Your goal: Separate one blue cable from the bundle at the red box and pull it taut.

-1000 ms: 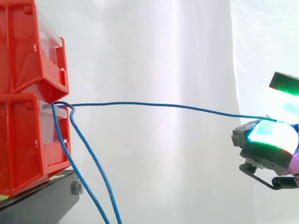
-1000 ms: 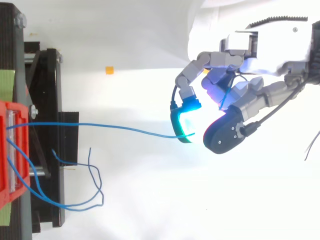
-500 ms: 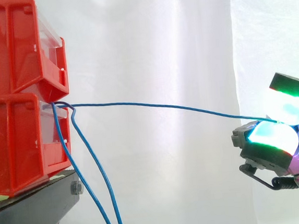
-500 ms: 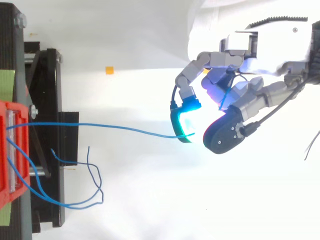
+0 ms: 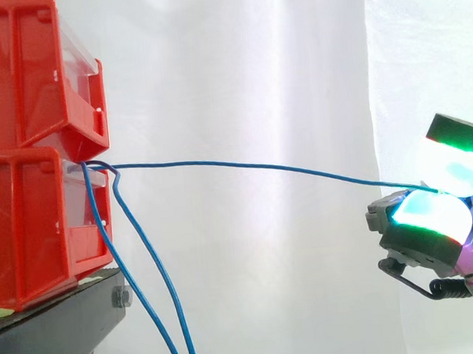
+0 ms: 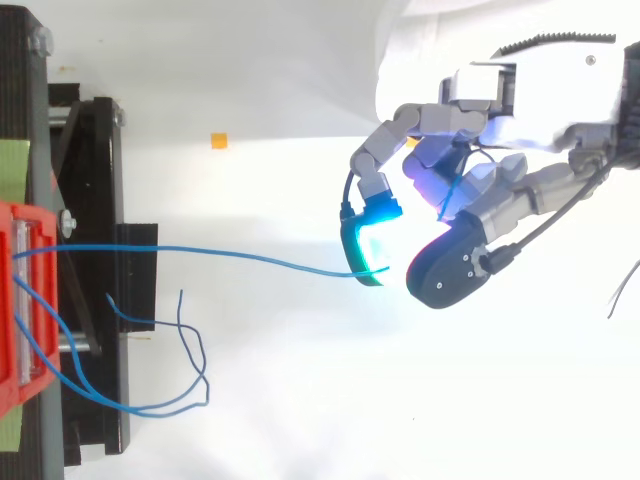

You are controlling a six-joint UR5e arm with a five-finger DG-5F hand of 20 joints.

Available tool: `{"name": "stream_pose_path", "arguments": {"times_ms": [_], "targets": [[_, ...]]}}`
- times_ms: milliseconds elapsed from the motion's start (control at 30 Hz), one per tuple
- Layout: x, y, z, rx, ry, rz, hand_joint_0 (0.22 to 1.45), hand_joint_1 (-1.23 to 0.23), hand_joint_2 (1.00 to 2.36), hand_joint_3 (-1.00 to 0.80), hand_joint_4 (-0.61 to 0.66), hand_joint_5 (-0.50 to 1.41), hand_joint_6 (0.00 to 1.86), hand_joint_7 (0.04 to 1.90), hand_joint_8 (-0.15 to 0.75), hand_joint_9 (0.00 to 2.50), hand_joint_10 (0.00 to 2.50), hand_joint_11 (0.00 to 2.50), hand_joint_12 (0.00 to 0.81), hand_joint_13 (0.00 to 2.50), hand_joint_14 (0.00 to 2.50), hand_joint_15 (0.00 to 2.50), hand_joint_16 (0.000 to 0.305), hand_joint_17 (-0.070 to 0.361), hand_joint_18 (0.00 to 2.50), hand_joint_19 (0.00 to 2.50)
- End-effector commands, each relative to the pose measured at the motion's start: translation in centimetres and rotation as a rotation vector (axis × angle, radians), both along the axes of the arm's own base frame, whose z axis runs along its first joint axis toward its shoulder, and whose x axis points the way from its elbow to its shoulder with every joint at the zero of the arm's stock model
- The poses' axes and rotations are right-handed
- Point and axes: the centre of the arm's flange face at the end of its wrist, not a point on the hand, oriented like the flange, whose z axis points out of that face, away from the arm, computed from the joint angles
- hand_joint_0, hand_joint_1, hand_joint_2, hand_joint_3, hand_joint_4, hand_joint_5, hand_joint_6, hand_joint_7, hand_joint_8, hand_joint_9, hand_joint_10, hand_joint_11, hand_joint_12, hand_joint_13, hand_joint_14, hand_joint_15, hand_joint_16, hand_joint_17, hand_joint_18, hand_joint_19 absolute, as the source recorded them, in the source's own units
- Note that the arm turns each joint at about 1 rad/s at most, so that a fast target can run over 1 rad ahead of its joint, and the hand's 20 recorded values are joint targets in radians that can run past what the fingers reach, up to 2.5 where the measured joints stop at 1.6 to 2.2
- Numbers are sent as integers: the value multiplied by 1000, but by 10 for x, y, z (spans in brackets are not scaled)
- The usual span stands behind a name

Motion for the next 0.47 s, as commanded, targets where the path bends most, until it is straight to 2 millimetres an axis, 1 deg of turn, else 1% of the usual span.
{"name": "stream_pose_path", "arguments": {"times_ms": [0, 433], "targets": [[0, -1, 1, 0, -1, -1, 896, -823, 1008, -377, -264, -174, 967, 1392, 319, 793, 2500, 1681, 431, 1159, 2500, 1387, 48, 108, 1266, 531], [0, 0, 1, 0, -1, 0, 895, -823, 1009, -375, -262, -175, 966, 1402, 317, 792, 2500, 1679, 432, 1158, 2500, 1387, 48, 109, 1271, 529]]}}
